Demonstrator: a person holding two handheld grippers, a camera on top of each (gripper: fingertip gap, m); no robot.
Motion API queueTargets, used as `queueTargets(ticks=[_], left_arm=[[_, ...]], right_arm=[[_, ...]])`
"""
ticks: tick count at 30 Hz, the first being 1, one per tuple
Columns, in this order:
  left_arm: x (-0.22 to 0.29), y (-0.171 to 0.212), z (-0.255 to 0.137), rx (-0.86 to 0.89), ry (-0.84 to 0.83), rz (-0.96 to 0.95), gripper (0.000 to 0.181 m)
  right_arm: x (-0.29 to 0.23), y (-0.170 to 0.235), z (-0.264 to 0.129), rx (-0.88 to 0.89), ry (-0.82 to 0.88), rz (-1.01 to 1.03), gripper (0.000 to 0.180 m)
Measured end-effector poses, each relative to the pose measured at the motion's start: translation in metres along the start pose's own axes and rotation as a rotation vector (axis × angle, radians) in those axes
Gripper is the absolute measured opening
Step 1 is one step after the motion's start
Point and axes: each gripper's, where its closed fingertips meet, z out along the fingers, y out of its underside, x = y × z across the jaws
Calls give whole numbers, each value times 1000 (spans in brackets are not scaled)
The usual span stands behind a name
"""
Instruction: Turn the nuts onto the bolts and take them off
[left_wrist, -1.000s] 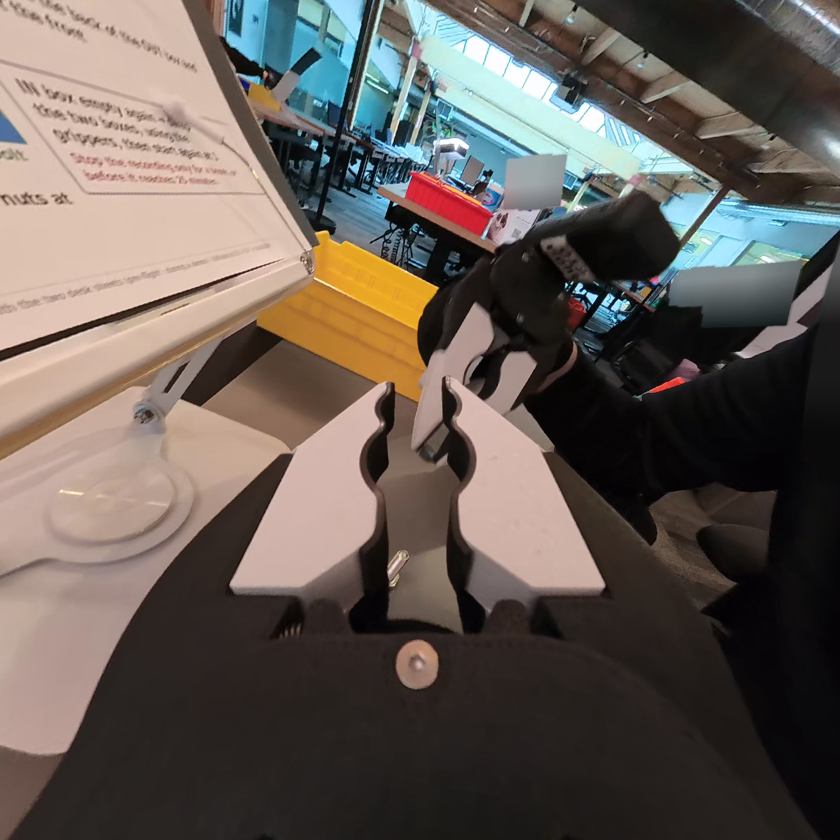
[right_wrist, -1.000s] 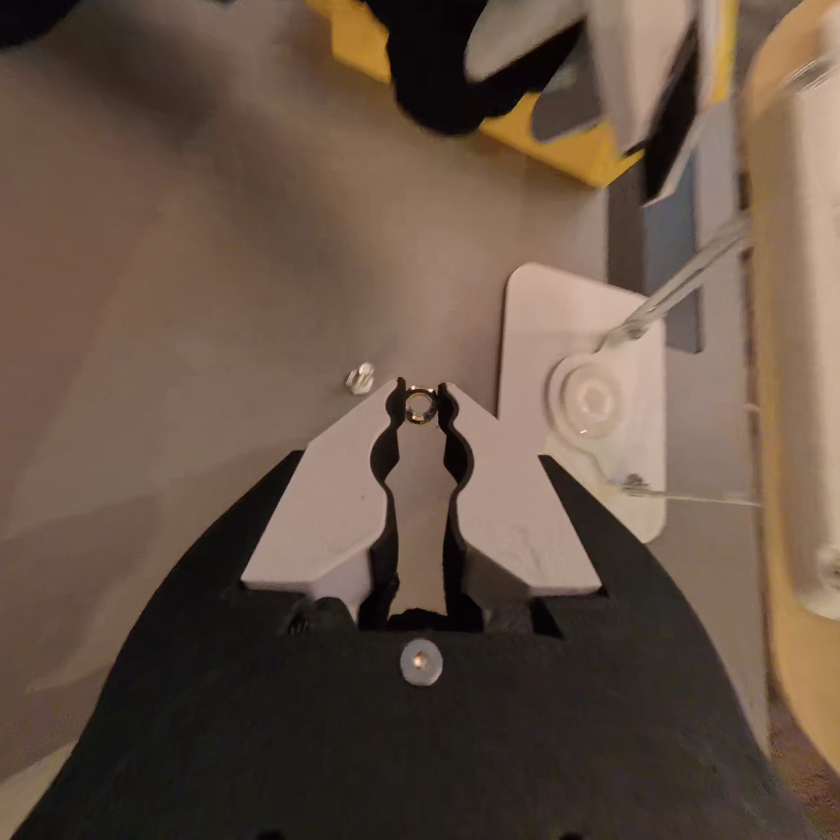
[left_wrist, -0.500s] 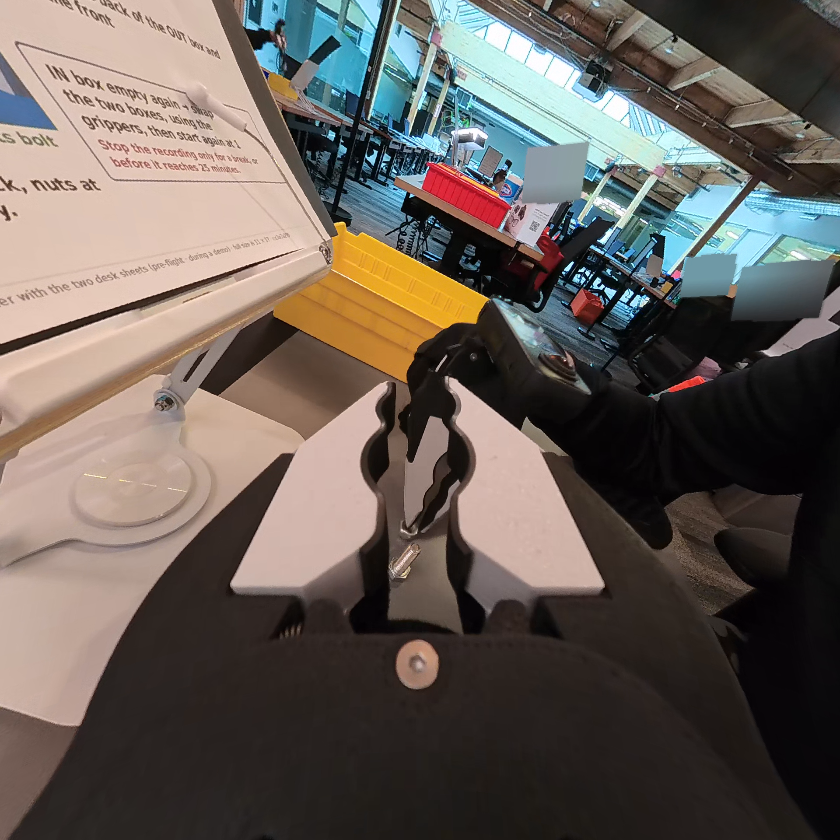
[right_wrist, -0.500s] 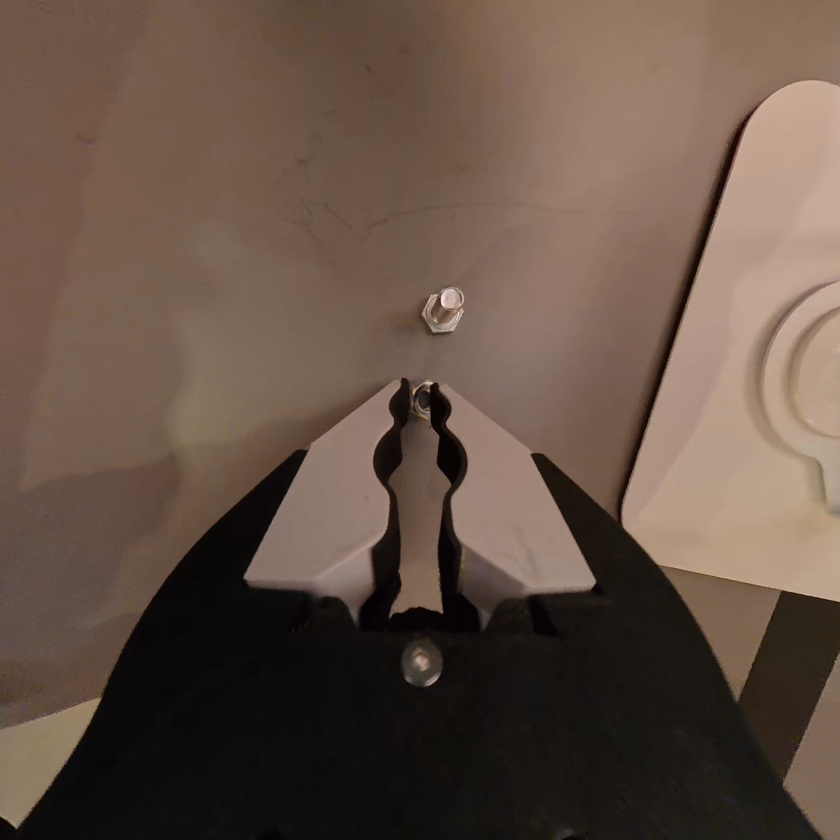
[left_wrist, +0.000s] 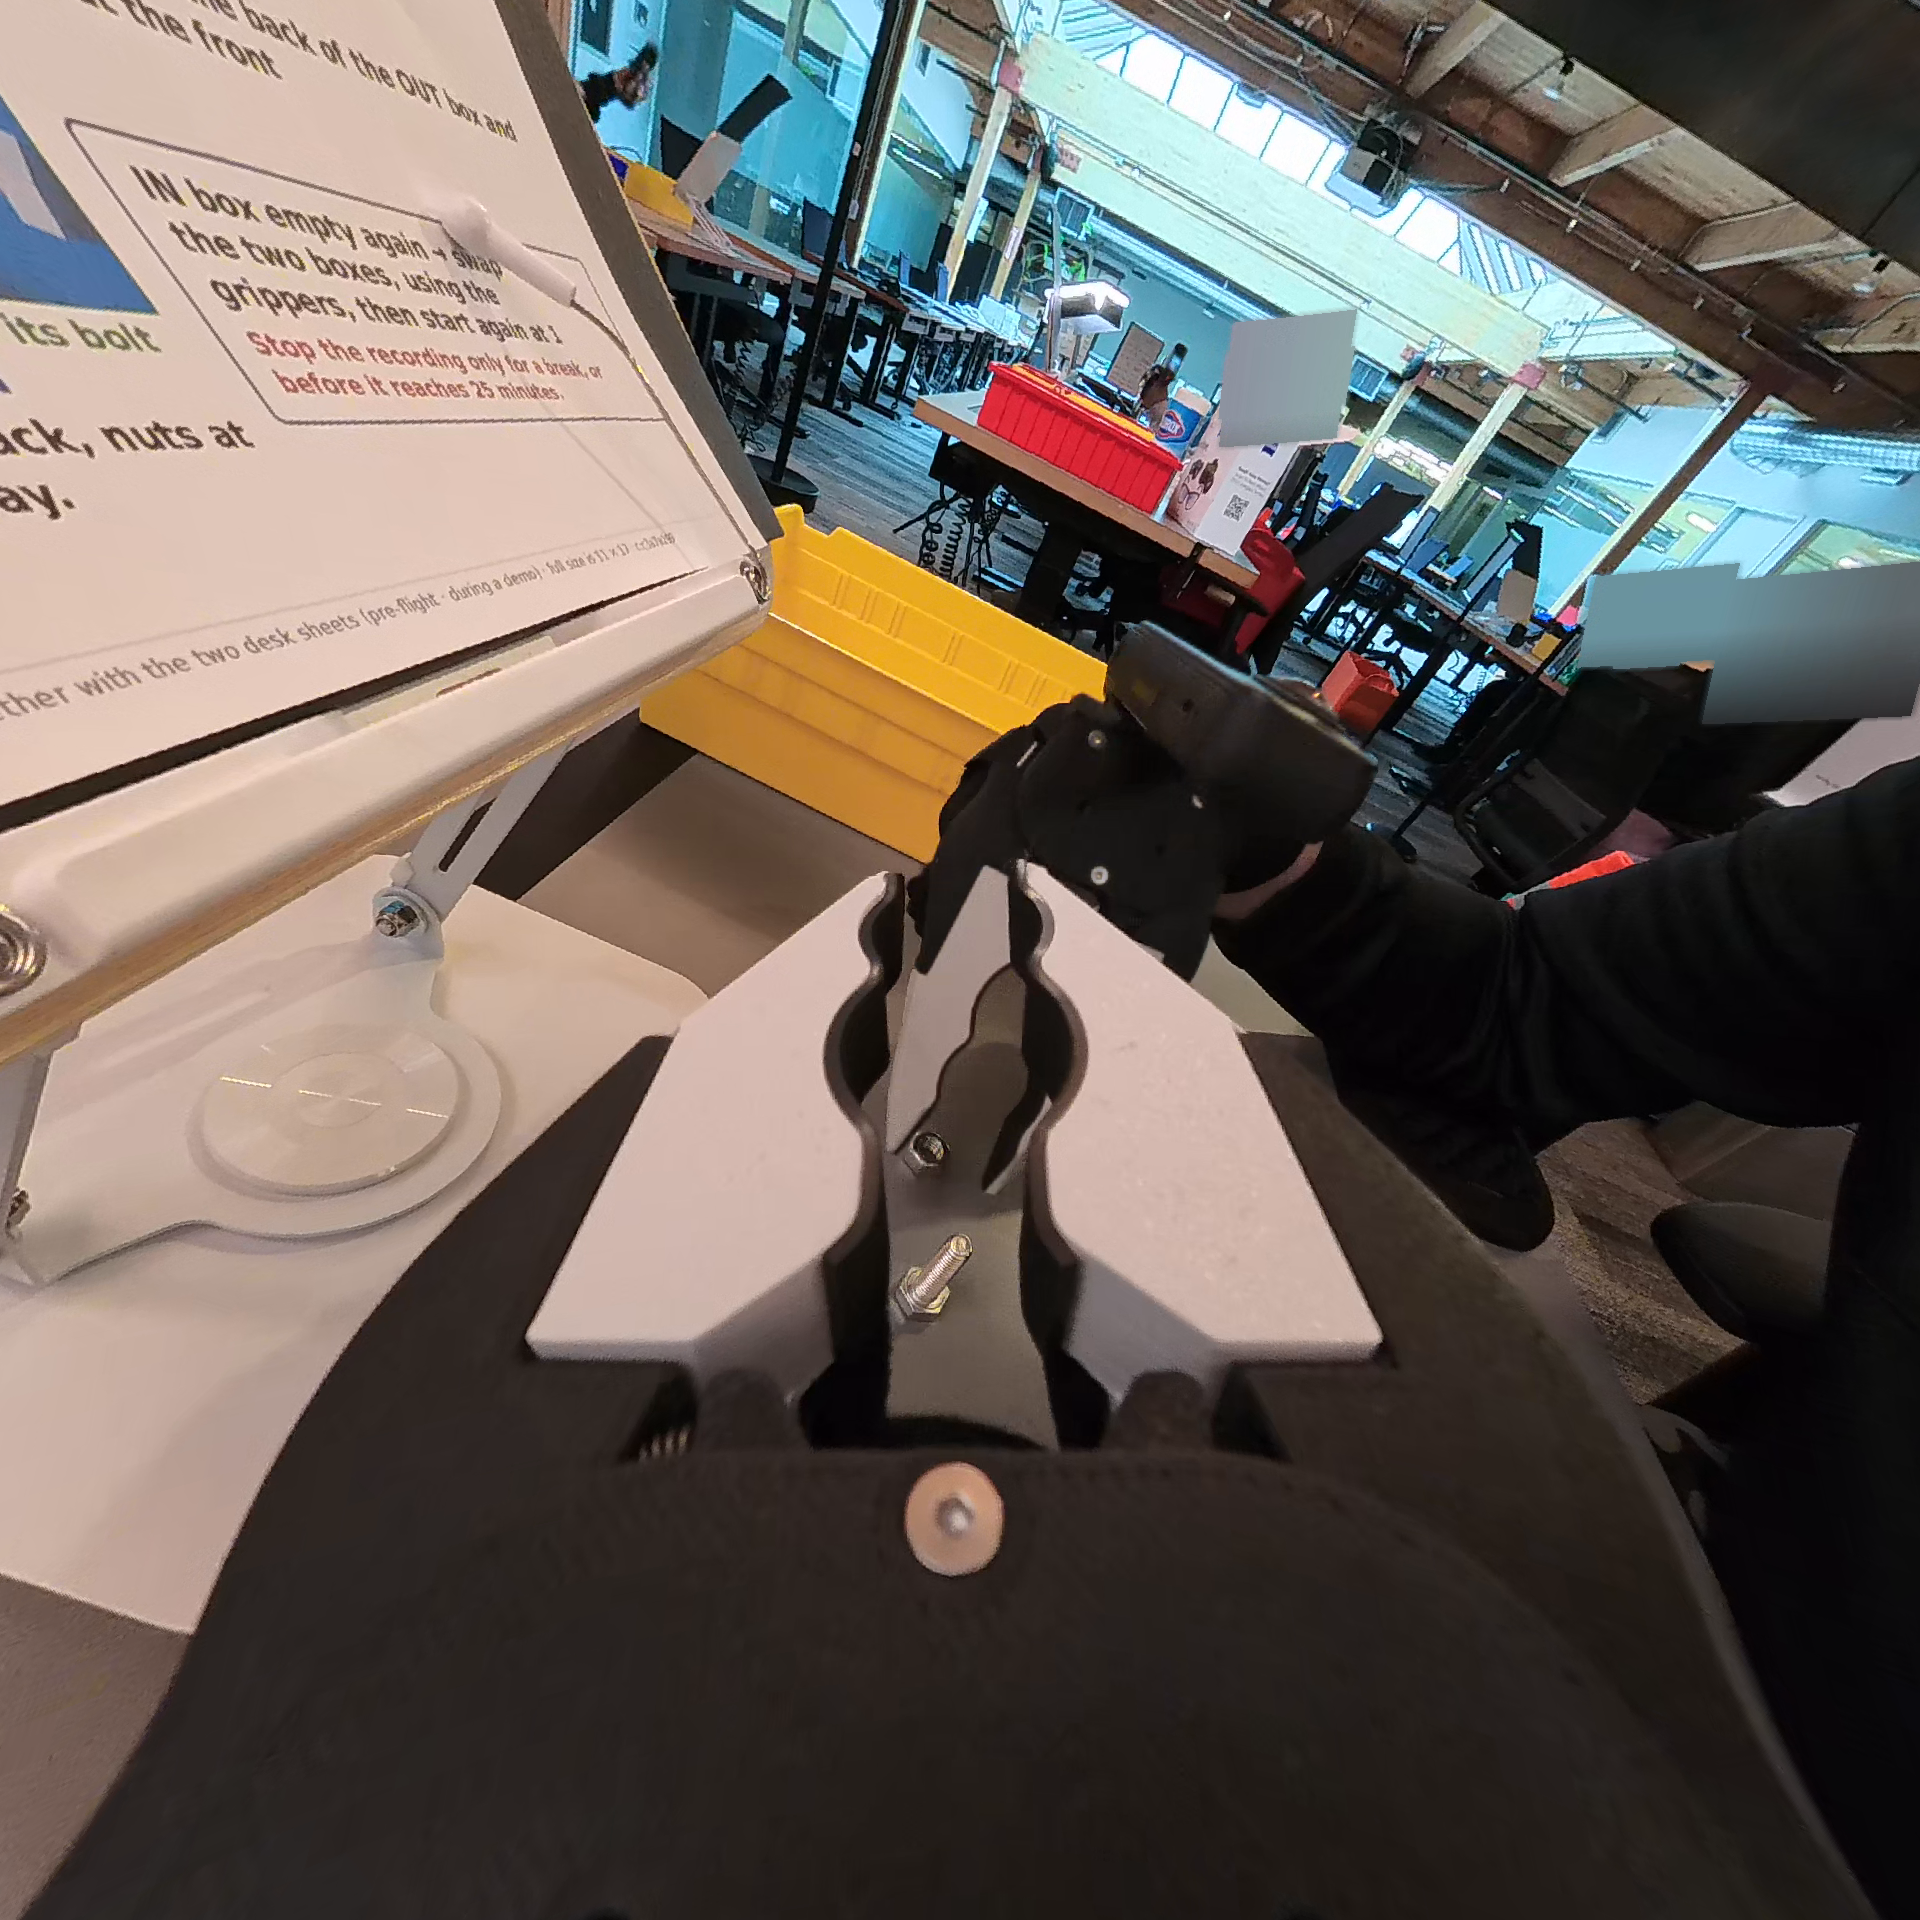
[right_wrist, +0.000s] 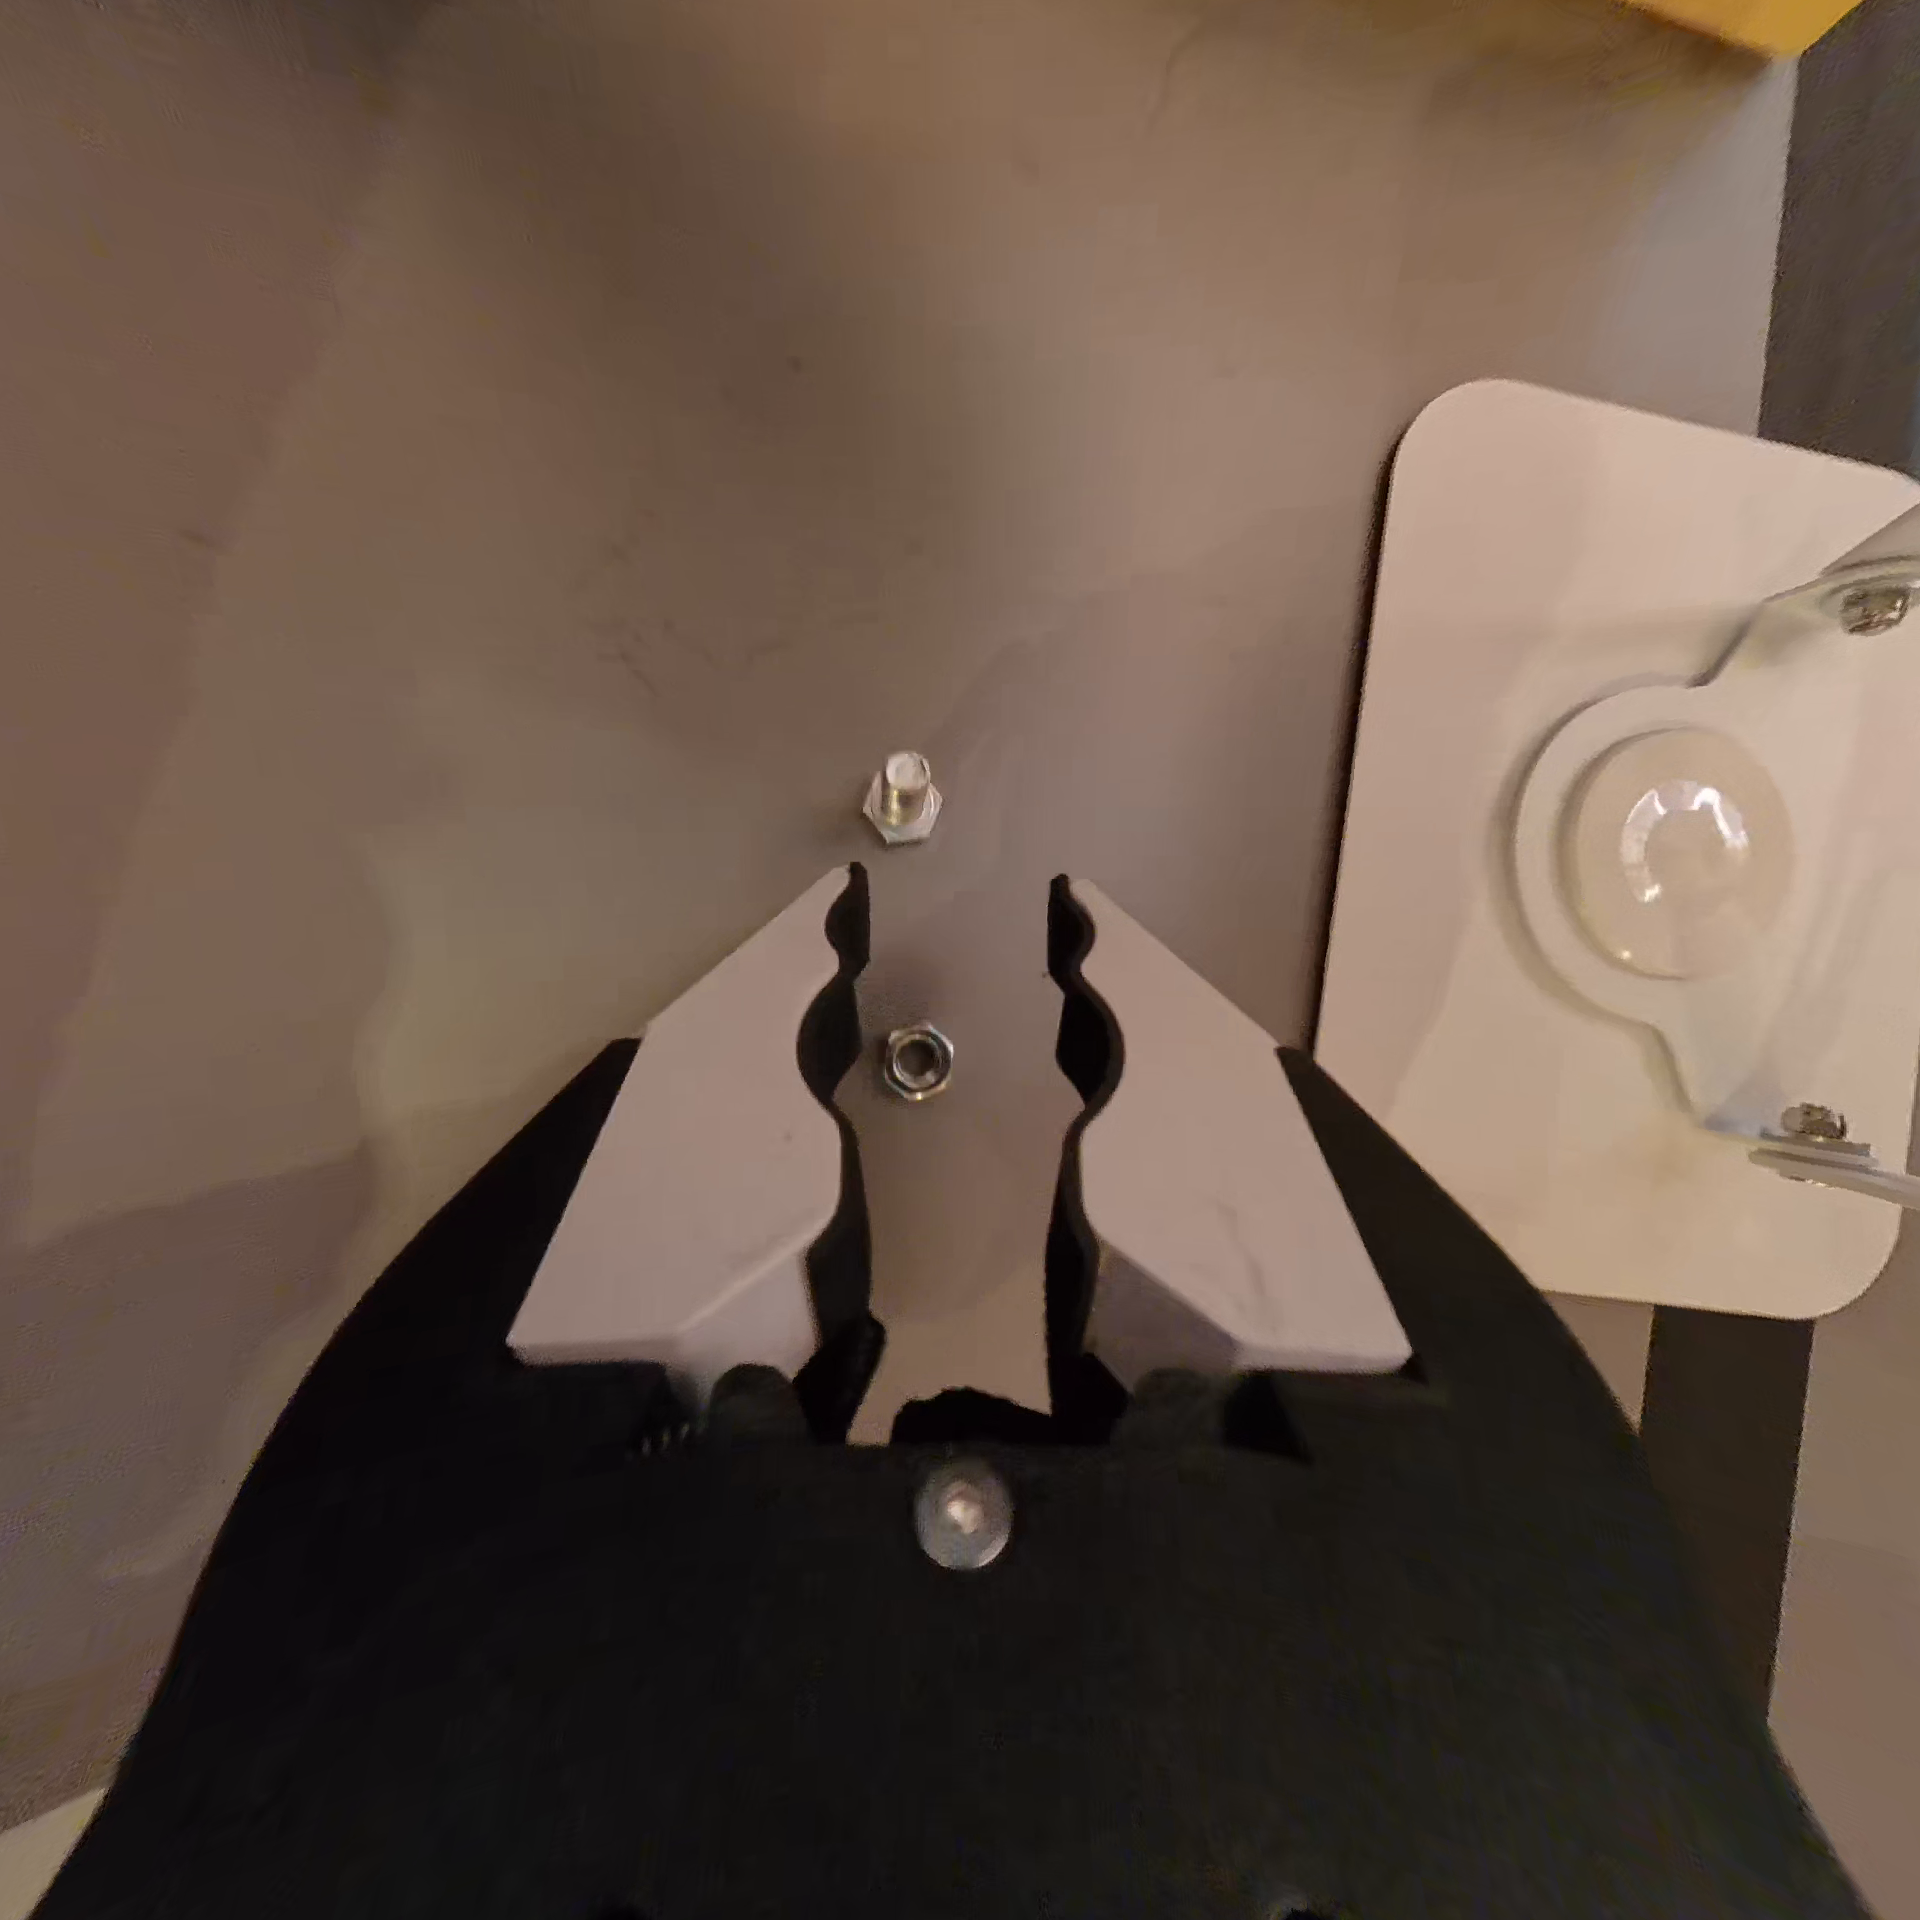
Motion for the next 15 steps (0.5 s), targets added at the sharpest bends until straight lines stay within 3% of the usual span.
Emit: queueTargets(ticks=[7,15], left_arm=[[-1,0,-1,-3,-7,2,18],[-3,2,0,-7,-9,-1,18]], right_arm=[[-7,-15,17,47,-35,-12,31],[-12,-13,30,59,-79,4,8]])
